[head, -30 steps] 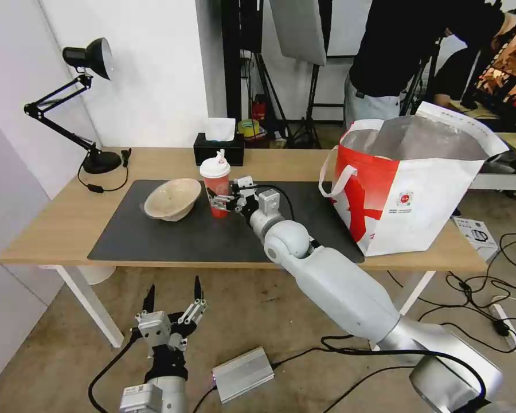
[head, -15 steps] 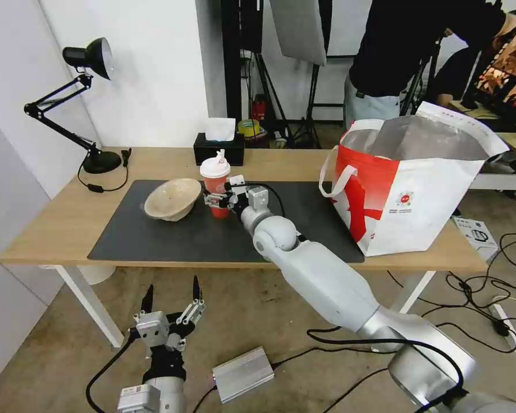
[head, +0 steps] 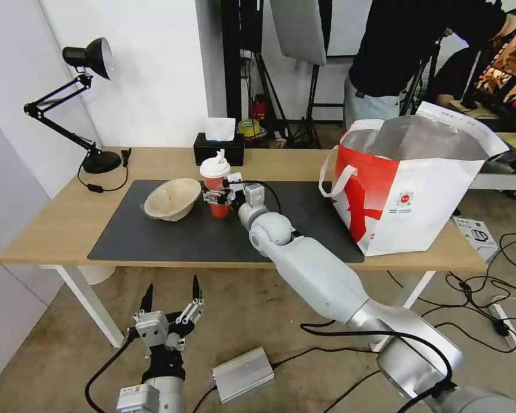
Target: Pick up the trash from the table and place it into the takeout bag.
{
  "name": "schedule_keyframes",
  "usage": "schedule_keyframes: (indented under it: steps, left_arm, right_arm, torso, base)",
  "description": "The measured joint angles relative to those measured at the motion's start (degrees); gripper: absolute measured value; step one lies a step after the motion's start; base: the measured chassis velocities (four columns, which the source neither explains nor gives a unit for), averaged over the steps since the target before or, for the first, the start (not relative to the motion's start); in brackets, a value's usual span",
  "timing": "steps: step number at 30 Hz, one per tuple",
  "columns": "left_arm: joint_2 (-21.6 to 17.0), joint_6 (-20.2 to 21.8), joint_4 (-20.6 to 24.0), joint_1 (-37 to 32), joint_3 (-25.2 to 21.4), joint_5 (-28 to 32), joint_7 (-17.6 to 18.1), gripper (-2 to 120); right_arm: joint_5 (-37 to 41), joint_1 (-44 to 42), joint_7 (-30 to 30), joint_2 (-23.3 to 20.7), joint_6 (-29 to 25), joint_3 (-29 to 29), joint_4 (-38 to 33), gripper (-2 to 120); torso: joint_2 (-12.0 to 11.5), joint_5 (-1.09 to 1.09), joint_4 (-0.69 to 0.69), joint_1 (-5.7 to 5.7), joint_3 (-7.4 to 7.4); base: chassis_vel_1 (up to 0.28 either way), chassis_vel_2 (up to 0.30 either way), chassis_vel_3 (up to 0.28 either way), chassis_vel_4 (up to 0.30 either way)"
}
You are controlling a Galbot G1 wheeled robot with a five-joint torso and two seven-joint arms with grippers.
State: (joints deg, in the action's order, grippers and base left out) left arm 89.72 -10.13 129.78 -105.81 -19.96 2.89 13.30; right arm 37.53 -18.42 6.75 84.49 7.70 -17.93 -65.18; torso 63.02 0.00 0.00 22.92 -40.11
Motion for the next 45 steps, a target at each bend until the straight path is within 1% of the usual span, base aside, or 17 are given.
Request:
schedule_keyframes:
  steps: [13, 22, 23, 24, 28, 29, 32, 33, 36, 37, 38, 40, 41, 44, 45]
  left_arm:
    - [0.00, -0.22, 0.21, -0.55, 0.05, -0.09, 0.00, 100]
    - [0.09, -0.42, 0.33, -0.85, 0.09, -0.26, 0.00, 100]
    - [0.20, -0.50, 0.33, -0.95, 0.14, -0.30, 0.01, 100]
    - [0.20, -0.50, 0.33, -0.95, 0.14, -0.30, 0.01, 100]
    - [0.55, -0.96, 0.25, -1.42, 0.51, -0.67, 0.03, 100]
    - [0.55, -0.96, 0.25, -1.42, 0.51, -0.67, 0.03, 100]
    - [0.75, -1.17, 0.03, -1.53, 0.81, -1.02, 0.00, 100]
    - [0.75, -1.17, 0.03, -1.53, 0.81, -1.02, 0.00, 100]
    - [0.77, -1.20, -0.19, -1.58, 0.95, -1.35, 0.04, 100]
    - [0.77, -1.20, -0.19, -1.58, 0.95, -1.35, 0.04, 100]
    - [0.78, -1.30, -0.29, -1.59, 1.00, -1.60, 0.33, 100]
    - [0.77, -1.38, -0.30, -1.51, 1.16, -1.80, 0.82, 100]
    - [0.77, -1.38, -0.30, -1.51, 1.16, -1.80, 0.82, 100]
    - [0.65, -1.37, -0.30, -1.34, 1.17, -1.82, 0.90, 100]
    - [0.65, -1.37, -0.30, -1.34, 1.17, -1.82, 0.90, 100]
  right_arm:
    - [-0.38, 0.94, -2.32, 1.94, -1.01, 0.34, 3.59, 100]
    - [-0.37, 1.26, -2.89, 2.77, -1.57, 0.38, 4.45, 100]
    - [-0.32, 1.27, -2.91, 2.87, -1.72, 0.38, 4.51, 96]
    - [-0.32, 1.27, -2.91, 2.87, -1.72, 0.38, 4.51, 96]
    - [-0.15, 0.30, -2.87, 2.89, -1.73, 0.39, 3.42, 78]
    - [-0.15, 0.30, -2.87, 2.89, -1.73, 0.39, 3.42, 78]
    - [-0.13, -0.24, -2.85, 2.58, -1.76, 0.39, 3.02, 64]
    - [-0.13, -0.24, -2.85, 2.58, -1.76, 0.39, 3.02, 64]
    - [-0.13, -0.78, -2.85, 2.02, -1.92, 0.41, 2.71, 50]
    - [-0.13, -0.78, -2.85, 2.02, -1.92, 0.41, 2.71, 50]
    - [-0.15, -0.94, -2.85, 1.84, -1.96, 0.42, 2.52, 43]
    - [-0.19, -1.34, -2.84, 1.31, -1.96, 0.42, 1.73, 35]
    - [-0.19, -1.34, -2.84, 1.31, -1.96, 0.42, 1.73, 35]
    - [-0.17, -1.78, -2.77, 0.63, -1.92, 0.41, 0.62, 23]
    - [-0.17, -1.78, -2.77, 0.63, -1.92, 0.41, 0.62, 23]
  torso:
    - [0.00, 0.00, 0.00, 0.00, 0.00]
    - [0.00, 0.00, 0.00, 0.00, 0.00]
    - [0.00, 0.00, 0.00, 0.00, 0.00]
    - [0.00, 0.00, 0.00, 0.00, 0.00]
    - [0.01, 0.01, 0.00, 0.00, 0.00]
    - [0.01, 0.01, 0.00, 0.00, 0.00]
    - [0.01, 0.00, 0.00, 0.00, 0.00]
    - [0.01, 0.00, 0.00, 0.00, 0.00]
    - [0.01, 0.01, 0.00, 0.00, 0.00]
    - [0.01, 0.01, 0.00, 0.00, 0.00]
    - [0.01, 0.01, 0.00, 0.00, 0.01]
    - [0.01, 0.01, 0.00, 0.00, 0.01]
    - [0.01, 0.01, 0.00, 0.00, 0.01]
    - [0.01, 0.01, 0.00, 0.00, 0.00]
    - [0.01, 0.01, 0.00, 0.00, 0.00]
  base:
    - [0.000, 0.000, 0.000, 0.000]
    - [0.000, 0.000, 0.000, 0.000]
    - [0.000, 0.000, 0.000, 0.000]
    - [0.000, 0.000, 0.000, 0.000]
    - [0.000, 0.000, 0.000, 0.000]
    - [0.000, 0.000, 0.000, 0.000]
    - [0.000, 0.000, 0.000, 0.000]
    - [0.000, 0.000, 0.000, 0.000]
    - [0.000, 0.000, 0.000, 0.000]
    - [0.000, 0.000, 0.000, 0.000]
    - [0.000, 0.000, 0.000, 0.000]
    - [0.000, 0.000, 0.000, 0.000]
    - [0.000, 0.000, 0.000, 0.000]
    - [0.000, 0.000, 0.000, 0.000]
    - [0.000, 0.000, 0.000, 0.000]
